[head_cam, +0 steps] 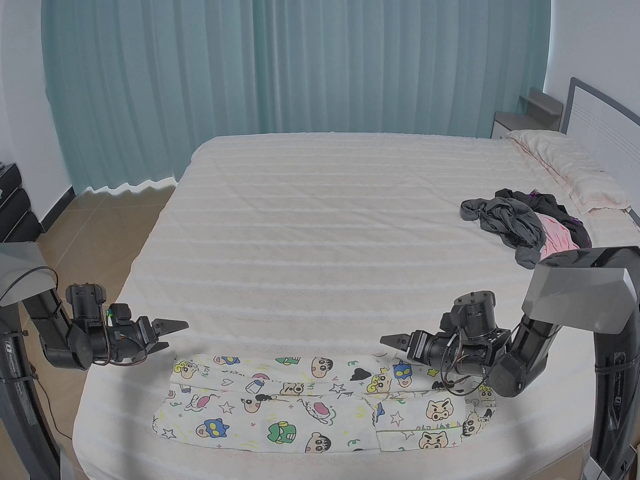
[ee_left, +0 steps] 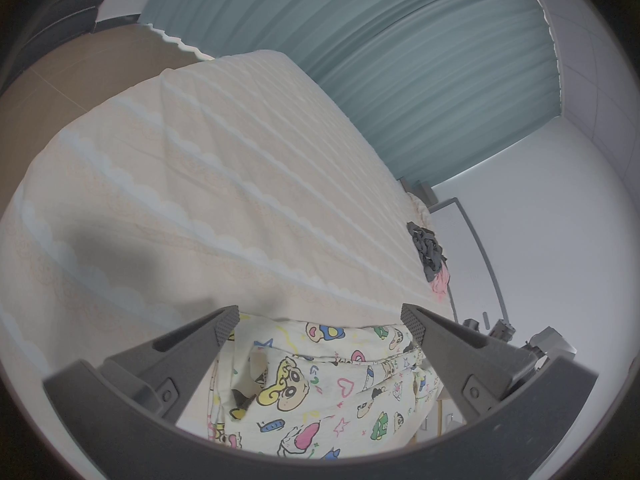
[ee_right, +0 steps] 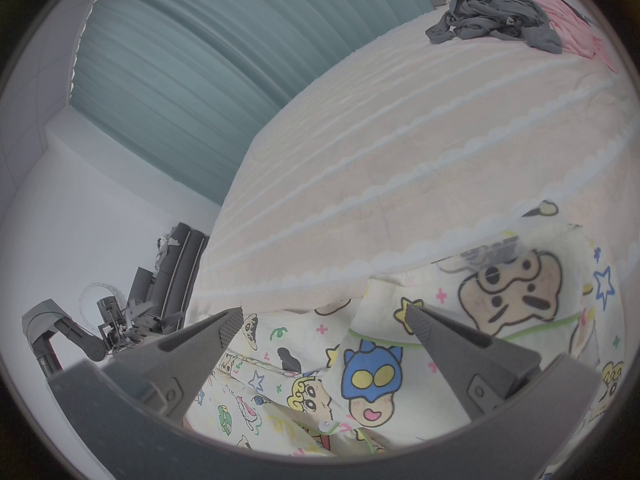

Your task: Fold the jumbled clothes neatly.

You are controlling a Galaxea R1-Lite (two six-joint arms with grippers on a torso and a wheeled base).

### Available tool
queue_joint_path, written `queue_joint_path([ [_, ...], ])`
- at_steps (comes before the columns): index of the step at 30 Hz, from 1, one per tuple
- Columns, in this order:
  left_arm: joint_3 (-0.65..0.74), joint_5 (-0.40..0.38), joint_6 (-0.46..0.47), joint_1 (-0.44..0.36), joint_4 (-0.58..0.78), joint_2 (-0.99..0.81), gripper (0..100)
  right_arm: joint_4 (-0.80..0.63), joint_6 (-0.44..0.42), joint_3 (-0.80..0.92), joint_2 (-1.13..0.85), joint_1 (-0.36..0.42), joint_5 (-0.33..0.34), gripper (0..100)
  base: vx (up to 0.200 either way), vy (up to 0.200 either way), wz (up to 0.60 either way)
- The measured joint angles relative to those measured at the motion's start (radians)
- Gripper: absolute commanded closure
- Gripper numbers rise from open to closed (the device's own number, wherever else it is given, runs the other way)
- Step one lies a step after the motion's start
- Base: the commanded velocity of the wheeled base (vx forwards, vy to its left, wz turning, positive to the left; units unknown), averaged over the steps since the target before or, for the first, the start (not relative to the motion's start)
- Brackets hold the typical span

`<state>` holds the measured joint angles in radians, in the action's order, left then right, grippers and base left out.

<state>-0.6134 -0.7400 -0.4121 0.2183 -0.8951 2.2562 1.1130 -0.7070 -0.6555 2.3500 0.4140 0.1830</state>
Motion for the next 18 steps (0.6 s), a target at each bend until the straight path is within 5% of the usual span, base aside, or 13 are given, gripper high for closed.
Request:
queue_joint_path([
  [18,-0.020,0.234,0.114,-0.096,0.215,-0.020,0,0.080,-0.001,0.090,0.007,-0.005,0.003,0,0.000,0.000,0.00],
])
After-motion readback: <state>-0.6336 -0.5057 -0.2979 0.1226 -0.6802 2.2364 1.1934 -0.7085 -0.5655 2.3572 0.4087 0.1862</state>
